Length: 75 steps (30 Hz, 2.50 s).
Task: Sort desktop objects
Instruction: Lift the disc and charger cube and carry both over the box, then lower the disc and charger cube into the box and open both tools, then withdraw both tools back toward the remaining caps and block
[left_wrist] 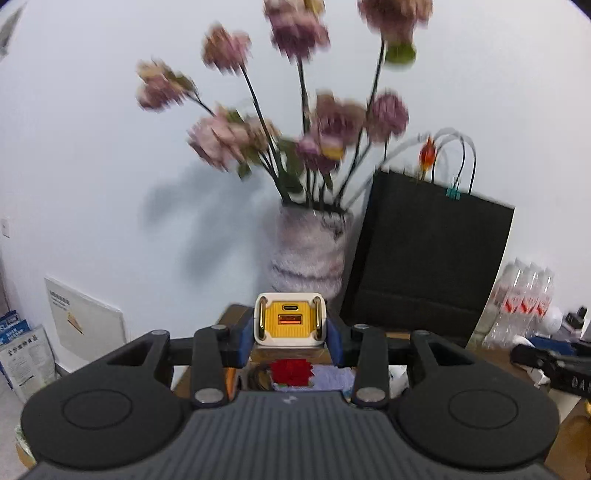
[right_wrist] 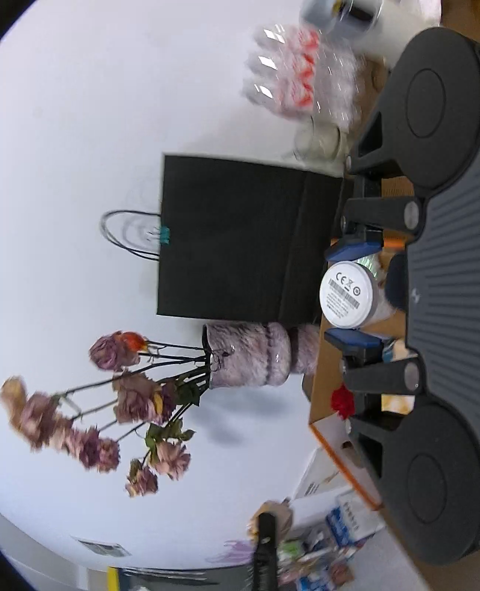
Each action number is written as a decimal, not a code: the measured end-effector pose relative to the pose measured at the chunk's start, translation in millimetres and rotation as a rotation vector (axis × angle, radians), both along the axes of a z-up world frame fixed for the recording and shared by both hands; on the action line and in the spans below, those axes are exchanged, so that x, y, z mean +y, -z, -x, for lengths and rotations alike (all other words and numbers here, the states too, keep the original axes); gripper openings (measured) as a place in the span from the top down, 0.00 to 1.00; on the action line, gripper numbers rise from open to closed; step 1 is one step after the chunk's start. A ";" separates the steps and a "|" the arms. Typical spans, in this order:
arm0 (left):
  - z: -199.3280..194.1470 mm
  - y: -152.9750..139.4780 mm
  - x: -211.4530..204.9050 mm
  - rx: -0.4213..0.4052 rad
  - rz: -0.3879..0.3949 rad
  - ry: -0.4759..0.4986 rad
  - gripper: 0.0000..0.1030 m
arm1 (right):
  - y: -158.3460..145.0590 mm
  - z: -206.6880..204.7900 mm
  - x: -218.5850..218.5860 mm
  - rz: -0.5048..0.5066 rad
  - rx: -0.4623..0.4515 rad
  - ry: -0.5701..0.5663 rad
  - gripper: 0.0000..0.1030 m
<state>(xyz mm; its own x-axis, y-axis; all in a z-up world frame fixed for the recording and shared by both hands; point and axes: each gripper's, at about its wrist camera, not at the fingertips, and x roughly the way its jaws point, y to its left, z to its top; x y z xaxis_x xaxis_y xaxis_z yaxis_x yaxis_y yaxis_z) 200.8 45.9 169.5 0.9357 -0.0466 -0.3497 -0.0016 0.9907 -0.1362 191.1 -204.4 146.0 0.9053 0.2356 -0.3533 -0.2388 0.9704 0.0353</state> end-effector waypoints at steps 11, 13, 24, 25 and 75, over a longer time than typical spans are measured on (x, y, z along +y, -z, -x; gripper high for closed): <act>-80.5 103.9 -23.2 0.280 -0.094 0.048 0.62 | 72.6 -122.1 50.0 0.007 0.394 -0.079 0.63; -84.8 113.8 -24.9 0.304 -0.119 0.046 0.61 | 87.9 -131.6 57.1 0.025 0.425 -0.074 0.63; -64.3 66.7 -2.5 0.225 -0.072 0.017 0.23 | 72.6 -130.6 35.2 -0.050 0.403 -0.007 0.47; -61.8 60.3 -0.5 0.226 -0.063 0.013 0.19 | 66.3 -127.9 33.3 -0.053 0.398 -0.004 0.43; 254.7 131.6 -27.2 0.152 -0.051 -0.012 0.00 | 113.5 239.0 24.6 0.012 0.184 0.008 0.00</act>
<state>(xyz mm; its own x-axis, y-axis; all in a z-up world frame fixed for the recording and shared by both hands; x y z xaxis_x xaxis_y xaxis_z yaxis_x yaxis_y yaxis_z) -53.9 18.6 37.9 0.8724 -0.0142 -0.4886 -0.0304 0.9961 -0.0831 -47.9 -179.8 32.5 0.8271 0.2233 -0.5158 -0.2213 0.9730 0.0664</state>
